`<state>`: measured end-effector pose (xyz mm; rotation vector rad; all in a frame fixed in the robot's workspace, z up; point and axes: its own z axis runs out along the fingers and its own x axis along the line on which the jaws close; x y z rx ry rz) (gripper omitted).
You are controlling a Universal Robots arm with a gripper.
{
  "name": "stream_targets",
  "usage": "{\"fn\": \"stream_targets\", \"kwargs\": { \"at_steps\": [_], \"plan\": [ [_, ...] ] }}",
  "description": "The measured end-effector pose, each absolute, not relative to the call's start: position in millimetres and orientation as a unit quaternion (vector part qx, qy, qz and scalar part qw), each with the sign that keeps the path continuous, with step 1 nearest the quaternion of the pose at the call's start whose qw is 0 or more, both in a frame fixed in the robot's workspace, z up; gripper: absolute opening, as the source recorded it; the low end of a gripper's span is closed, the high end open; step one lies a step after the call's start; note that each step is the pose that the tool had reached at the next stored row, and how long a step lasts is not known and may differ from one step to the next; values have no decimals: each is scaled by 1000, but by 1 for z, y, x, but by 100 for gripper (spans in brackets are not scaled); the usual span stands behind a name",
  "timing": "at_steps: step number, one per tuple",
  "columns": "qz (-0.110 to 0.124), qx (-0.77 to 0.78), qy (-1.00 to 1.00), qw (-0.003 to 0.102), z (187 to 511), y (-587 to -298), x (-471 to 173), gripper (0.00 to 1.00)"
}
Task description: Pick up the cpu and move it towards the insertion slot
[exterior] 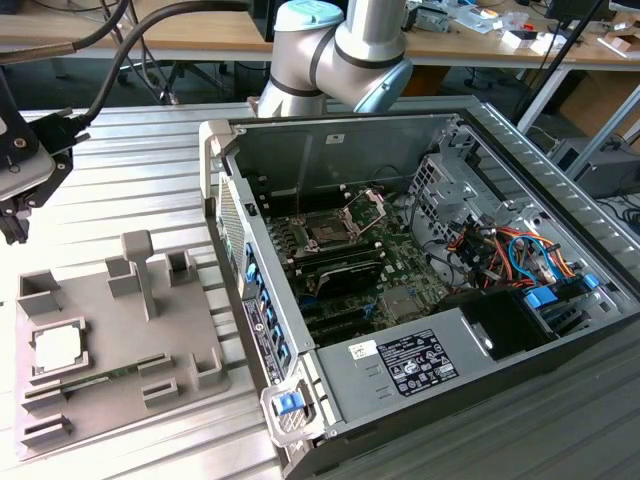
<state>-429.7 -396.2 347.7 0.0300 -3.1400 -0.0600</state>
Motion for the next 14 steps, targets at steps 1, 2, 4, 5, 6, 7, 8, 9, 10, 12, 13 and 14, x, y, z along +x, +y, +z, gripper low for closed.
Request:
{"fn": "stream_targets", "kwargs": {
  "at_steps": [1,2,4,5,6,7,8,9,10,12,13,14],
  "plan": [
    [-19,10,-1000,0,347,-396,-430,11],
    [-19,10,-1000,0,347,-396,-430,11],
    [-19,10,-1000,0,346,-396,-430,11],
    [-19,10,-1000,0,346,-396,-430,11],
    [-19,10,-1000,0,346,-396,-430,11],
    [-19,10,-1000,0,345,-396,-430,11],
    [-19,10,-1000,0,345,-396,-430,11],
    [-19,10,-1000,0,345,-396,-430,11],
    [-19,10,-1000,0,345,-396,-430,11],
    [-19,10,-1000,0,344,-396,-430,11],
    [-19,10,-1000,0,344,-396,-430,11],
    [-19,10,-1000,0,344,-396,-430,11]
  ]
}}
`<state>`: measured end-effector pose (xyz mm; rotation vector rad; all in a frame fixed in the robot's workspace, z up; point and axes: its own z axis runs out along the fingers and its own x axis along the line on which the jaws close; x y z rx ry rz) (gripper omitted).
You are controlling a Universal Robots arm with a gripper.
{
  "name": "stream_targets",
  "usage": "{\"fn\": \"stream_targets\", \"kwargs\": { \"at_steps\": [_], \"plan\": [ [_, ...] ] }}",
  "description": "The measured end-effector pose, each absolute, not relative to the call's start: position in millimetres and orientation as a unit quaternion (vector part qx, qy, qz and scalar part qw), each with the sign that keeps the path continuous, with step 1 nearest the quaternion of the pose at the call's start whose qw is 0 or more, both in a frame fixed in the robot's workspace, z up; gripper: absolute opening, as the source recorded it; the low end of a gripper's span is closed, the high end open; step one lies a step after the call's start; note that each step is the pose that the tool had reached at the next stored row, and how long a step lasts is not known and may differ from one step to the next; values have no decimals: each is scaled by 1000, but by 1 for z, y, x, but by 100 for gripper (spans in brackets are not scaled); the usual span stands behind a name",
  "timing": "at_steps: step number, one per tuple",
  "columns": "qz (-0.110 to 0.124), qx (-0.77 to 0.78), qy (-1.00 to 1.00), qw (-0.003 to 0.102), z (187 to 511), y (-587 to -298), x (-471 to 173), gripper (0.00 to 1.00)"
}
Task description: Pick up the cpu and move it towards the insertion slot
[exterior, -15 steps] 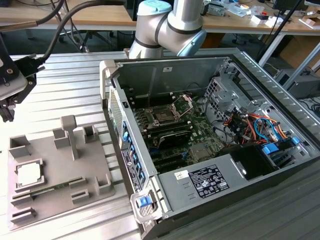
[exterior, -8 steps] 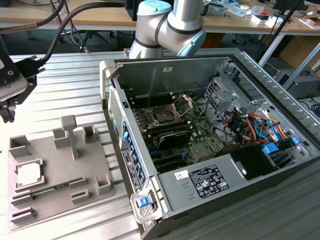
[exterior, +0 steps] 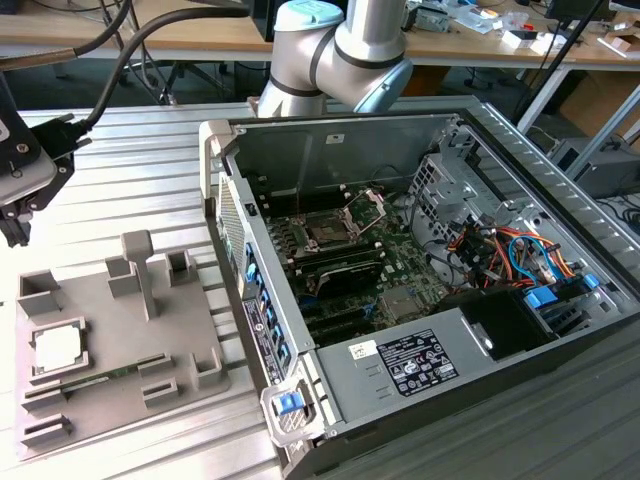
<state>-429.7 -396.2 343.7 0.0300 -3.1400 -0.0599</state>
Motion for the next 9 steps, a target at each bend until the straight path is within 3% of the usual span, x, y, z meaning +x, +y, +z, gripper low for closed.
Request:
{"fn": "stream_targets", "kwargs": {
  "at_steps": [9],
  "plan": [
    [-19,10,-1000,0,341,-396,-430,11]
  ]
}}
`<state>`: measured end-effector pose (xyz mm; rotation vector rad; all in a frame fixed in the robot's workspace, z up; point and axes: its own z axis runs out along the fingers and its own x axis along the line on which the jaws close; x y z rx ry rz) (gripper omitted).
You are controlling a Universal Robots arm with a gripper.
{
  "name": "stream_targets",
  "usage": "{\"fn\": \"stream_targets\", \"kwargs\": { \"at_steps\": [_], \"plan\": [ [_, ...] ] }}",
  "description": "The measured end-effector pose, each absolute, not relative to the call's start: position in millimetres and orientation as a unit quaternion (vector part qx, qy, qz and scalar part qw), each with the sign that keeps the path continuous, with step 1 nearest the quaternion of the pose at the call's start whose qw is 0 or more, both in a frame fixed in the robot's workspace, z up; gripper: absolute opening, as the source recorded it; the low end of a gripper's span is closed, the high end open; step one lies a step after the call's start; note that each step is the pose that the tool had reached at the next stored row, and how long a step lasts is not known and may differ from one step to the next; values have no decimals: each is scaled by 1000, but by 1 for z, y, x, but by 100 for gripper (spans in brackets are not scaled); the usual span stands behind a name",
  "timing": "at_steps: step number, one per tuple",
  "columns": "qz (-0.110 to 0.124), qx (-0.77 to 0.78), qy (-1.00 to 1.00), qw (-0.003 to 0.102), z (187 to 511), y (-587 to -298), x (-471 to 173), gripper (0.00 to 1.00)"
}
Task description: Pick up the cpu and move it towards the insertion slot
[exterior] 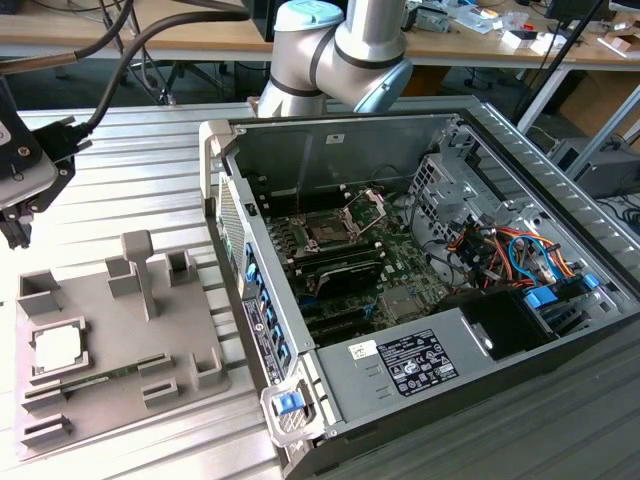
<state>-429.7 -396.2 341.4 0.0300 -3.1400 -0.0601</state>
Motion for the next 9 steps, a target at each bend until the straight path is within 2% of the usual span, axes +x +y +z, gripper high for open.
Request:
{"fn": "stream_targets", "kwargs": {
  "at_steps": [9],
  "plan": [
    [-19,10,-1000,0,339,-396,-430,11]
  ]
}}
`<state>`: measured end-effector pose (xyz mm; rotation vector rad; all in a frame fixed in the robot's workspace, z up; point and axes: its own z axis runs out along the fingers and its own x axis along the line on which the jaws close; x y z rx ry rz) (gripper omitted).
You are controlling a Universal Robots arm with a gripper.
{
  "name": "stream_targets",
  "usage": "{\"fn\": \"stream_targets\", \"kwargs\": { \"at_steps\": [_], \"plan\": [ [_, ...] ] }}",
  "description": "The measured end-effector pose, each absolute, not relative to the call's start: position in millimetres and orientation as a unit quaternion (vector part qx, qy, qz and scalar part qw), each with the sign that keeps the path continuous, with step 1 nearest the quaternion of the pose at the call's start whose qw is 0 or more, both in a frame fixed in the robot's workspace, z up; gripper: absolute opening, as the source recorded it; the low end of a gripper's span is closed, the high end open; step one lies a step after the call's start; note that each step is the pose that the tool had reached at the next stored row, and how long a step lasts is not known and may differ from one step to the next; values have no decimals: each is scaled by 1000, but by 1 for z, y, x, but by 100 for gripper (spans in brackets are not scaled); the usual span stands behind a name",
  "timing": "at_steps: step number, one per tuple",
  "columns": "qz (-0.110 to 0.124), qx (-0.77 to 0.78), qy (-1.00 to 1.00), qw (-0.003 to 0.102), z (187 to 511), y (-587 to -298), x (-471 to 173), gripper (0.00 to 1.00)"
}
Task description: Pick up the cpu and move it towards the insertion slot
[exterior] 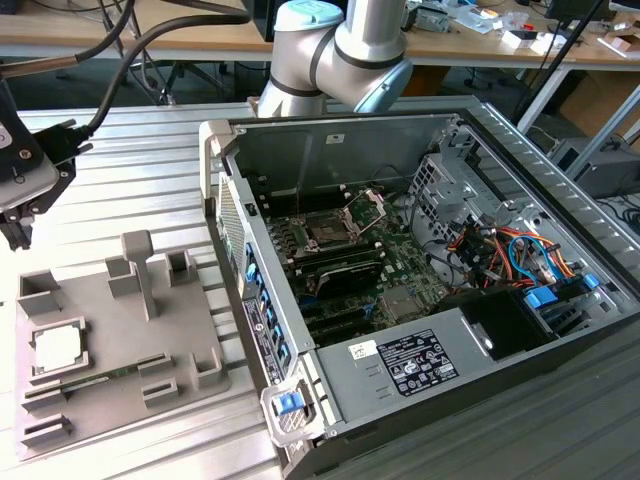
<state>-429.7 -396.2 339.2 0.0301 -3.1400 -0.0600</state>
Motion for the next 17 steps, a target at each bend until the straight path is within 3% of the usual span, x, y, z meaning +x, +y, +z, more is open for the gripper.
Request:
{"fn": "stream_targets", "kwargs": {
  "at_steps": [17],
  "plan": [
    [-19,10,-1000,0,335,-396,-430,11]
  ]
}}
